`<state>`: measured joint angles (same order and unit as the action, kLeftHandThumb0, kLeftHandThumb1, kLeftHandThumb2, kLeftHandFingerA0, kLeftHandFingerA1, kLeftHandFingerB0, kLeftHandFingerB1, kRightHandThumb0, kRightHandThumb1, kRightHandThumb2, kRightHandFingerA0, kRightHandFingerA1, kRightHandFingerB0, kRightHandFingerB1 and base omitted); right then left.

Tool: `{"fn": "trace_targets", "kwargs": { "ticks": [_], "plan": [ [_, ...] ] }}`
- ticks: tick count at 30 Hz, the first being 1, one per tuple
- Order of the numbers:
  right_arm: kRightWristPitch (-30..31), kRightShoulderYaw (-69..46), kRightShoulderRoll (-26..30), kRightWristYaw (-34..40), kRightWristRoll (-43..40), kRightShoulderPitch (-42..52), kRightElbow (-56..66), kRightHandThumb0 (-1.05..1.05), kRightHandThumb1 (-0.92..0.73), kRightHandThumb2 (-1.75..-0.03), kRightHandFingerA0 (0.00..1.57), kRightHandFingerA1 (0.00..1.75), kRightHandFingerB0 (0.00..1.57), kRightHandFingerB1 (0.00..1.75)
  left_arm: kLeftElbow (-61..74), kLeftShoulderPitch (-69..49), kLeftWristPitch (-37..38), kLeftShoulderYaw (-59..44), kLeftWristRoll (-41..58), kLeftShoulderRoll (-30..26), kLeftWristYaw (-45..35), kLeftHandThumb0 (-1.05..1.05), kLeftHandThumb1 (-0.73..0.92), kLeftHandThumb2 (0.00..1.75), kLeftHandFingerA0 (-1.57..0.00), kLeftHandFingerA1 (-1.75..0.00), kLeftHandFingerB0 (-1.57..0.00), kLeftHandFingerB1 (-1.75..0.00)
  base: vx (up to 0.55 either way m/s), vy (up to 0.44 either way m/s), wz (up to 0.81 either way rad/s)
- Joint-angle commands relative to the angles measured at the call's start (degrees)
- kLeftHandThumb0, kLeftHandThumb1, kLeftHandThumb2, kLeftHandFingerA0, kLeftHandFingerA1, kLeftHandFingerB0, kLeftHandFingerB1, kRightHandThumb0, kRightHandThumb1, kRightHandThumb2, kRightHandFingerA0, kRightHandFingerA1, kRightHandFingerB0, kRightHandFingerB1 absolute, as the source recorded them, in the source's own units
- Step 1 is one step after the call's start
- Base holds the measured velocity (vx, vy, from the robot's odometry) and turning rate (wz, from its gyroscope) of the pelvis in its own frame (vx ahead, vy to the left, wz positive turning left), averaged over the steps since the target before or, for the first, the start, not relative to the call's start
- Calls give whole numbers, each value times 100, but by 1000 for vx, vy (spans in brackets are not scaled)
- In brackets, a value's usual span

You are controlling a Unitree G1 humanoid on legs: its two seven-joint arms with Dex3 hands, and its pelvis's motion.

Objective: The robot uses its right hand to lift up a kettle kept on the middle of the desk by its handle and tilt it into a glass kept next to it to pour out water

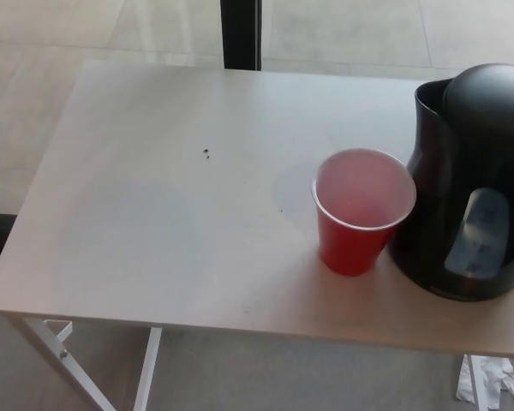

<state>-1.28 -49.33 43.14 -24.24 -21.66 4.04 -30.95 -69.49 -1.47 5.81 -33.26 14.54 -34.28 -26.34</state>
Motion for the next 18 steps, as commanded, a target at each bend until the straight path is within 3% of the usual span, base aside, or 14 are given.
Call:
{"fn": "trace_targets", "kwargs": {
  "ticks": [1,2,3,4,7,8,9,11,14,15,18],
  "plan": [
    [688,156,467,15,-404,-739,714,-91,-53,-92,0,41,0,26,2,-3,223,16,88,-92,-54,-76,74,62,-49,-58,-37,-52,0,0,0],
    [834,295,495,-102,-498,-962,937,-83,-47,-92,0,41,0,30,-14,2,219,15,99,-79,-43,-76,74,62,-49,-58,-38,-51,0,0,0],
    [899,447,489,-73,-450,-1111,1029,-87,-46,-77,0,44,0,31,-10,5,203,19,100,-78,-29,-77,74,62,-49,-59,-37,-52,0,0,0],
    [926,602,449,-90,-428,-1267,1074,-80,-46,-88,0,33,0,29,-15,6,211,30,91,-78,-29,-76,75,62,-48,-59,-36,-52,0,0,0],
    [1207,815,403,-124,-460,-1341,1398,-81,-46,-87,0,27,0,27,-20,-22,221,55,80,-74,-33,-77,74,62,-48,-58,-37,-52,0,0,0],
    [1249,1017,452,-140,-315,-1333,1512,-80,-45,-78,0,17,0,15,-17,-23,226,65,71,-72,-14,-75,76,63,-48,-57,-37,-51,0,0,0],
    [1521,1319,435,-204,-303,-1307,1885,-91,-51,-86,0,8,0,9,-24,-24,246,90,50,-78,-44,-75,76,63,-46,-58,-34,-52,0,0,0],
    [1569,1555,411,-338,-290,-1256,2078,-89,-49,-81,0,6,0,0,-2,-58,217,96,61,-72,-59,-75,76,63,-47,-57,-36,-52,0,0,0],
    [1698,2067,387,-495,-172,-1181,2371,-79,-48,-79,0,1,0,0,-36,-63,244,117,62,-76,-87,-76,76,63,-46,-58,-34,-52,0,0,0],
    [1505,2272,367,-525,-11,-1153,2439,-67,-62,-60,0,0,0,0,-35,-63,228,117,70,-78,-90,-77,75,63,-46,-57,-34,-52,0,0,0],
    [1506,2451,385,-478,49,-1149,2522,-67,-61,-60,0,0,0,0,-14,-34,213,131,71,-87,-87,-76,76,63,-46,-58,-34,-53,0,0,0]
  ]
}}
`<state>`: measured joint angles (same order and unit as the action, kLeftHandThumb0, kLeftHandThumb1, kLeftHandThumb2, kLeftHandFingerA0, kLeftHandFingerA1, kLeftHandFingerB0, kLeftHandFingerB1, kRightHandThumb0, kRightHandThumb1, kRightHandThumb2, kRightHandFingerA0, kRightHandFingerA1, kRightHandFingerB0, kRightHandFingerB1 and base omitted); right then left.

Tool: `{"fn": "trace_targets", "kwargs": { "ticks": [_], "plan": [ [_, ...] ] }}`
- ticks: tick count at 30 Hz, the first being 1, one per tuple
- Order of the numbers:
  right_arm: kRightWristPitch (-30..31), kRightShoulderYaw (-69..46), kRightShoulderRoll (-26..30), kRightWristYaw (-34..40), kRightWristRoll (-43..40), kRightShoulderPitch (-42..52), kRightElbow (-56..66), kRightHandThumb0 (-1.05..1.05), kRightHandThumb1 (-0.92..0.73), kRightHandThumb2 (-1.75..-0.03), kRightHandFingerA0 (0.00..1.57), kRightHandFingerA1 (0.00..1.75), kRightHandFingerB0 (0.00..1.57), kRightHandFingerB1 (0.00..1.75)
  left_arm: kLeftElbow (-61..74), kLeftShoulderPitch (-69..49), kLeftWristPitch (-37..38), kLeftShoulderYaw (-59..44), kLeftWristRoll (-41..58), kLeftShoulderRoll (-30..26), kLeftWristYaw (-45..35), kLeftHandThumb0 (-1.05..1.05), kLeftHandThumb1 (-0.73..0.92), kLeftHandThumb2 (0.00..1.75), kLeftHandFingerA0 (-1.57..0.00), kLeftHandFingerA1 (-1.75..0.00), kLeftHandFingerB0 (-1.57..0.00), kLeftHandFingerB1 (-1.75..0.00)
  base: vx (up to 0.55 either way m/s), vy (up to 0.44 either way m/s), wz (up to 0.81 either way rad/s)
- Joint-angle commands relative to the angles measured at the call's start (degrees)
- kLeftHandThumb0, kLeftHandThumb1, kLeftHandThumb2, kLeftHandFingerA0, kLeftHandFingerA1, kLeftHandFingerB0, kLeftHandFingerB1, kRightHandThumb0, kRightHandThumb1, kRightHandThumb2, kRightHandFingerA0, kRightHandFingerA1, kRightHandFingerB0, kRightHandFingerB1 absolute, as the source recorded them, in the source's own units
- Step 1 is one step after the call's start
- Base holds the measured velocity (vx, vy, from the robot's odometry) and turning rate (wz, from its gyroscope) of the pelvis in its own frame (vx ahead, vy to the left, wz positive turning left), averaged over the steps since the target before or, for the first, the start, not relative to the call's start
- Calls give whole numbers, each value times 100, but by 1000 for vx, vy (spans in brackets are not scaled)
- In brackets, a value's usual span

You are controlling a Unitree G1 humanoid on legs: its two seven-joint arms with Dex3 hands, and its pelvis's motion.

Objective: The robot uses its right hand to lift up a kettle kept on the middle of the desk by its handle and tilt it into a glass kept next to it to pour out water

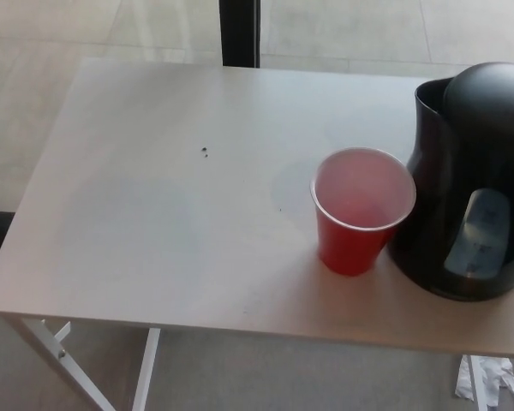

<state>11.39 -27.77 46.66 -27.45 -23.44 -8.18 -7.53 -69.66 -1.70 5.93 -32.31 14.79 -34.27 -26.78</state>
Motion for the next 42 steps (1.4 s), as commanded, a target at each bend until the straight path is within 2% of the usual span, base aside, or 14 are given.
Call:
{"fn": "trace_targets", "kwargs": {
  "ticks": [1,2,3,9,10,11,12,14,15,18,29,32,37,42],
  "plan": [
    [166,635,-46,-113,445,3,147,-69,-59,-59,0,0,0,0,-2,11,239,61,20,-89,-18,-77,76,62,-48,-59,-36,-53,0,0,0],
    [167,634,-39,-104,437,21,155,-69,-59,-59,0,0,0,0,-3,14,241,67,19,-93,-19,-77,76,62,-48,-59,-36,-53,0,0,0],
    [80,777,-91,-68,539,12,94,-84,-48,-82,0,10,0,0,3,29,212,72,24,-96,0,-76,76,63,-48,-58,-37,-53,0,0,0],
    [146,1081,-121,-156,629,-100,-220,-84,-47,-82,0,7,0,0,-12,76,193,96,28,-65,64,-75,76,62,-51,-58,-39,-51,0,0,0],
    [171,1085,-128,-228,573,-89,-230,-66,-58,-59,0,0,0,0,-30,104,181,105,27,-64,57,-75,75,62,-50,-58,-39,-51,0,0,0],
    [101,1163,-172,-305,593,-102,-305,-63,-51,-75,0,0,0,0,-26,107,193,114,24,-65,48,-76,75,62,-51,-58,-41,-51,0,0,0],
    [103,1195,-192,-301,620,-106,-335,-57,-59,-57,0,0,0,0,-5,96,219,133,12,-67,31,-76,76,62,-51,-58,-39,-51,0,0,0],
    [-14,1313,-208,-269,775,-132,-428,-63,-51,-75,0,0,0,0,24,91,264,159,8,-66,18,-77,76,63,-50,-59,-39,-53,0,0,0],
    [-55,1348,-208,-253,829,-149,-466,-73,-57,-57,0,0,0,0,22,102,233,149,37,-69,6,-76,75,62,-49,-60,-39,-54,0,0,0],
    [-168,1442,-202,-202,983,-185,-572,-86,-48,-85,0,5,0,0,18,125,188,153,53,-68,21,-75,76,62,-50,-57,-40,-52,0,0,0],
    [205,1558,-253,5,1230,-525,-772,-84,-48,-83,0,4,0,0,66,121,227,276,-8,-65,72,-75,77,63,-52,-58,-39,-52,0,0,0],
    [473,1658,-275,116,1344,-746,-834,-77,-44,-84,0,18,0,8,56,113,250,292,1,-47,72,-76,76,62,-51,-57,-41,-51,0,0,0],
    [284,1789,-380,200,1560,-930,-1061,-80,-46,-81,0,7,4,4,-15,153,210,293,11,-38,89,-77,75,62,-53,-57,-40,-51,0,0,0],
    [90,1846,-568,311,1676,-1105,-1448,-67,-40,-81,3,32,4,18,-7,164,244,364,-33,-33,162,-77,76,63,-53,-56,-42,-50,0,0,0]
  ]
}}
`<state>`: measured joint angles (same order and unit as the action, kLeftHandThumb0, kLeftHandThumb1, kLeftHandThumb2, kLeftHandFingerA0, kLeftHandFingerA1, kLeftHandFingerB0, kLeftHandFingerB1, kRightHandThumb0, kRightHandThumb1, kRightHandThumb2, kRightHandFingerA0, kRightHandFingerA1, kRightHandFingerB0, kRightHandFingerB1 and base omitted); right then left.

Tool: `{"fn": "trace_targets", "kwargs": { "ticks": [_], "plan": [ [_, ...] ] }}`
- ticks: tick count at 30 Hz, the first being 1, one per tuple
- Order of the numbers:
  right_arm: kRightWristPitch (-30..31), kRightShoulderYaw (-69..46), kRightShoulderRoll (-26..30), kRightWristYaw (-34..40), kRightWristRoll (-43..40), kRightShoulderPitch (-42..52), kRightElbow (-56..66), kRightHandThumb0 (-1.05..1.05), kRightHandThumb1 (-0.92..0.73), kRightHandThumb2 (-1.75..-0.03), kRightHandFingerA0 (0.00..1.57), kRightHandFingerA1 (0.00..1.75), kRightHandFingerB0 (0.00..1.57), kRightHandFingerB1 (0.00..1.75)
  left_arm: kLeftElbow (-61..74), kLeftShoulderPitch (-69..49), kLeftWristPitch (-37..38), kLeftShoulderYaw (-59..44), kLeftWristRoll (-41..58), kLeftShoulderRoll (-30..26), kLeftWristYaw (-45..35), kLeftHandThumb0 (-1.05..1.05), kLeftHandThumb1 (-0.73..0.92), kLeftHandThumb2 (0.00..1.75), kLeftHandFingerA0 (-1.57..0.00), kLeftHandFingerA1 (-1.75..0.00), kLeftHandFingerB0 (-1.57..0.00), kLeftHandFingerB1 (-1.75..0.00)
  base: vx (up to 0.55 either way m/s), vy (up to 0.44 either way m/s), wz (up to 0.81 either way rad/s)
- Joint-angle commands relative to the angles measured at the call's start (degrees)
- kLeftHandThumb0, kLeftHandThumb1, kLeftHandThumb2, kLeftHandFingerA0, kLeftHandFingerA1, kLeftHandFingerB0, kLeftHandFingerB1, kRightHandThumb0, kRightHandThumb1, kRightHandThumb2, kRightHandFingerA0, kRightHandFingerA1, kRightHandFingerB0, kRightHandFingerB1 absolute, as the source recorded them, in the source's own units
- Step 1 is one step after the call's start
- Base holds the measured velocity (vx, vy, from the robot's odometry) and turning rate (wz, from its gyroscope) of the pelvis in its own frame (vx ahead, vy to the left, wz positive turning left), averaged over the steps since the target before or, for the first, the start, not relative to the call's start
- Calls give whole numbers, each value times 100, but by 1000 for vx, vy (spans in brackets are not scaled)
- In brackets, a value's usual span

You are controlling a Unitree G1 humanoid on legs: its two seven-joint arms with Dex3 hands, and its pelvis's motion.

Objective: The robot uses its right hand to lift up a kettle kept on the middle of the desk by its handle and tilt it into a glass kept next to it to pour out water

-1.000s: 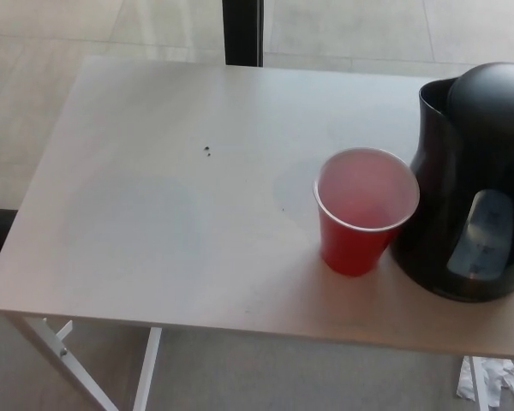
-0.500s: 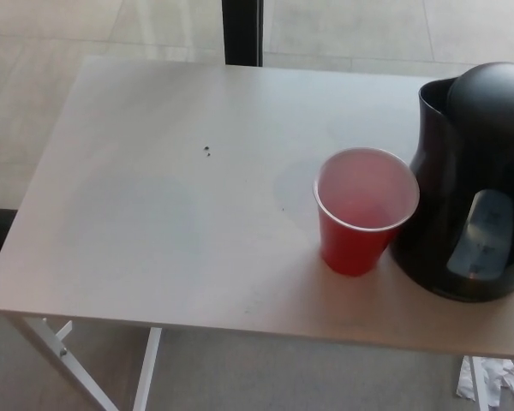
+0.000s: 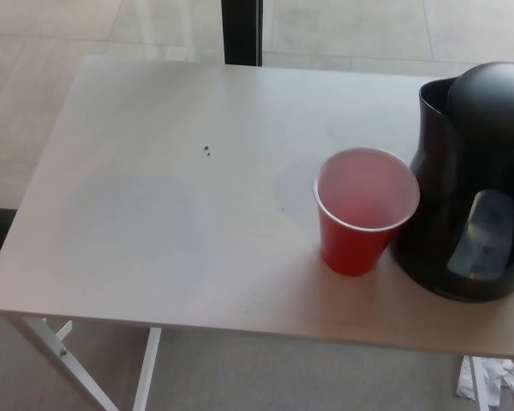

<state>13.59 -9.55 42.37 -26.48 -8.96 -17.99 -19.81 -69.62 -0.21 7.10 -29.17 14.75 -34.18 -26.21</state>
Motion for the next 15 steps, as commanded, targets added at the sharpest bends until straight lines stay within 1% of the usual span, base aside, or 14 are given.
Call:
{"fn": "trace_targets", "kwargs": {
  "ticks": [1,2,3,4,5,6,7,8,9,10,11,12,15],
  "plan": [
    [-97,14,-175,242,228,-100,-154,-66,-39,-81,3,34,4,19,8,4,137,53,-15,-43,66,-76,77,63,-51,-56,-40,-51,0,0,0],
    [-65,28,-214,276,258,-99,-139,-67,-40,-81,5,36,5,20,17,-4,144,58,-1,-45,26,-76,77,63,-51,-56,-40,-51,0,0,0],
    [-4,42,-258,322,290,-94,-107,-69,-41,-81,1,42,10,19,16,-5,140,60,11,-46,11,-76,76,63,-50,-56,-40,-51,0,0,0],
    [41,53,-297,344,314,-80,-58,-75,-44,-80,6,44,13,15,16,-10,152,77,1,-47,22,-79,77,63,-52,-56,-40,-50,0,0,0],
    [99,108,-307,336,372,-96,-62,-64,-38,-82,3,46,4,24,1,-1,139,67,21,-48,7,-77,76,63,-51,-56,-41,-51,0,0,0],
    [162,176,-329,266,388,-78,-50,-70,-41,-80,3,35,10,15,-18,6,123,66,23,-40,37,-78,76,64,-53,-57,-42,-51,0,0,0],
    [126,230,-345,198,398,-54,-59,-65,-39,-80,5,34,5,19,-16,13,93,63,28,-35,80,-81,59,82,-52,-62,-41,-56,0,0,0],
    [103,247,-348,182,403,-49,-66,-65,-39,-80,5,34,5,19,-13,16,81,60,31,-34,92,-81,59,82,-52,-62,-41,-56,0,0,0],
    [162,304,-343,180,441,-29,2,-61,-51,-56,7,34,5,21,-16,17,79,73,18,-38,95,-77,75,63,-55,-57,-44,-51,0,0,0],
    [171,313,-343,182,447,-27,11,-61,-51,-56,7,34,5,21,-17,17,79,75,17,-38,96,-77,75,63,-55,-57,-44,-51,0,0,0],
    [251,423,-313,181,553,-17,55,-65,-38,-79,1,36,7,19,-7,11,90,85,10,-33,83,-78,76,63,-53,-57,-42,-51,0,0,0],
    [325,488,-298,187,617,-1,118,-60,-52,-56,7,34,5,24,-5,1,103,97,-1,-36,70,-78,76,63,-52,-56,-41,-51,0,0,0],
    [399,516,-353,220,633,-30,138,-55,-51,-59,7,34,9,21,-15,-2,56,100,15,-51,48,-78,75,63,-52,-55,-43,-50,0,0,0]
  ]
}}
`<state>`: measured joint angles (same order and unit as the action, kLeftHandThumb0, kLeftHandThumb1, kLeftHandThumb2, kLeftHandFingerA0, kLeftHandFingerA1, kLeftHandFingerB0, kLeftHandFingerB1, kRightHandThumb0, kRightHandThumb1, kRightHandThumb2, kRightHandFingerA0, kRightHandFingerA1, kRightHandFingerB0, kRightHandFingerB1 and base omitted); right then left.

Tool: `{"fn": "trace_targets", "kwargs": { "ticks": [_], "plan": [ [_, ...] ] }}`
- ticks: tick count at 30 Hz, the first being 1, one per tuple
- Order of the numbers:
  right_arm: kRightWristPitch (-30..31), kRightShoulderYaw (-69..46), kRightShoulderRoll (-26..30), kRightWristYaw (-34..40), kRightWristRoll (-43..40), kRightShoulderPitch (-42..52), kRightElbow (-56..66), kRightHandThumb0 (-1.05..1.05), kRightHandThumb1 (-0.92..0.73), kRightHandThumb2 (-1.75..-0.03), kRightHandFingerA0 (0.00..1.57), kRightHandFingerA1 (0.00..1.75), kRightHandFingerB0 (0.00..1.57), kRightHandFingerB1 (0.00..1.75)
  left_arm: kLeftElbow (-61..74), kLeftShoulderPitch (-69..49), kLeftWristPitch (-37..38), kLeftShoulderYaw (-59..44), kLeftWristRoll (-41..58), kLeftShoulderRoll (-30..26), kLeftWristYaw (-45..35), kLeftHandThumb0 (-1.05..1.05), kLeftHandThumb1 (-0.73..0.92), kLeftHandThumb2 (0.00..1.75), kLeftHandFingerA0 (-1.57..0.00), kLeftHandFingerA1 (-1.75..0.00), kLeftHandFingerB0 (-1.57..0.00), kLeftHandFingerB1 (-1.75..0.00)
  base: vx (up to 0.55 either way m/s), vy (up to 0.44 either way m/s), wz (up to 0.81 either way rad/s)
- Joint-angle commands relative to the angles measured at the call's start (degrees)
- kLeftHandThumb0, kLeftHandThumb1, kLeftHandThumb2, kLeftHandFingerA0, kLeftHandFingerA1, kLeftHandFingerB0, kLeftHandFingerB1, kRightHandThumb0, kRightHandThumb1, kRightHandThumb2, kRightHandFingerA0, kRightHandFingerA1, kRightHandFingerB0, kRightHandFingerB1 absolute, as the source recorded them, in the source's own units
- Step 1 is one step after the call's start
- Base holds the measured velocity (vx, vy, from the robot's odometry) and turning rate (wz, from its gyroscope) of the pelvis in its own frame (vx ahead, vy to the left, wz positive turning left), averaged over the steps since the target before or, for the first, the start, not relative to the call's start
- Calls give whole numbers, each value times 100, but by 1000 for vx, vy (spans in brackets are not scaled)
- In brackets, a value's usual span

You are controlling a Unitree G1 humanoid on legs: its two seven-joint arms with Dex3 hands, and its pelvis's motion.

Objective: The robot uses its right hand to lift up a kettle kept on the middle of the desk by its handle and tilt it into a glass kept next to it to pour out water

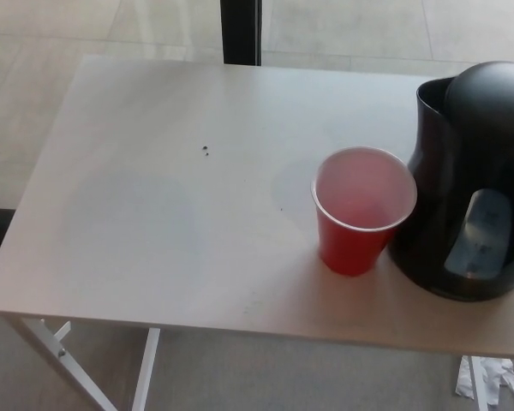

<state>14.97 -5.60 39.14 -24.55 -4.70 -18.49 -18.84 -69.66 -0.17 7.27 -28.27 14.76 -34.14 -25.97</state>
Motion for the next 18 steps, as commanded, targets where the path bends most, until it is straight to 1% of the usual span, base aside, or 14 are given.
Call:
{"fn": "trace_targets", "kwargs": {
  "ticks": [1,2,3,4,5,8,9,11,12,13,14,16,17,18],
  "plan": [
    [303,112,-45,53,207,-14,48,-58,-51,-60,6,33,8,21,39,-29,93,30,0,-42,25,-82,61,82,-50,-62,-39,-56,0,0,0],
    [311,103,-67,107,220,-28,55,-62,-38,-76,5,45,7,27,32,-31,107,32,1,-41,12,-77,77,63,-52,-58,-41,-52,0,0,0],
    [334,96,-95,160,231,-58,61,-61,-35,-78,0,46,8,33,16,-24,101,33,3,-44,24,-77,76,63,-52,-58,-42,-52,0,0,0],
    [211,104,-129,200,264,-156,-16,-34,-35,-92,2,52,0,49,10,-11,54,51,-10,-58,52,-77,75,63,-53,-58,-43,-52,0,0,0],
    [179,91,-149,238,280,-192,-37,-56,-41,-73,18,49,9,38,9,6,61,53,-8,-61,47,-83,59,83,-49,-61,-39,-56,0,0,0],
    [126,76,-187,289,322,-252,-75,-56,-41,-73,18,49,9,38,5,9,77,50,1,-59,35,-83,59,83,-49,-61,-39,-56,0,0,0],
    [66,-151,-403,568,181,-274,-54,-42,-53,-56,49,51,25,32,0,7,126,65,-19,-55,48,-79,77,63,-52,-56,-40,-50,0,0,0],
    [-189,-283,-590,887,268,-232,-40,-33,-62,-58,85,70,32,36,2,1,149,62,-7,-41,26,-78,76,63,-53,-57,-42,-50,0,0,0],
    [-202,-308,-610,900,295,-218,-33,-33,-62,-58,85,70,32,36,0,-4,154,66,-9,-35,30,-78,76,63,-53,-57,-42,-50,0,0,0],
    [-222,-369,-713,1031,299,-200,22,-19,-78,-63,105,120,43,40,9,-9,146,66,-4,-28,29,-83,59,82,-51,-62,-41,-56,0,0,0],
    [-414,-498,-920,1248,259,-172,70,-17,-80,-65,100,150,53,47,46,-18,115,64,11,-23,22,-79,76,63,-52,-57,-42,-51,0,0,0],
    [-518,-562,-984,1283,298,-156,47,-12,-82,-69,94,165,68,55,53,-29,121,70,9,-13,11,-78,78,63,-51,-57,-41,-51,0,0,0],
    [-558,-573,-1018,1340,336,-168,23,-12,-82,-69,94,165,68,55,45,-30,137,69,10,-15,-3,-78,78,63,-51,-57,-41,-51,0,0,0],
    [-728,-543,-1006,1399,439,-194,-59,-10,-69,-91,92,172,92,75,34,-40,183,112,-41,-30,-1,-79,81,64,-51,-57,-37,-52,0,0,0]
  ]
}}
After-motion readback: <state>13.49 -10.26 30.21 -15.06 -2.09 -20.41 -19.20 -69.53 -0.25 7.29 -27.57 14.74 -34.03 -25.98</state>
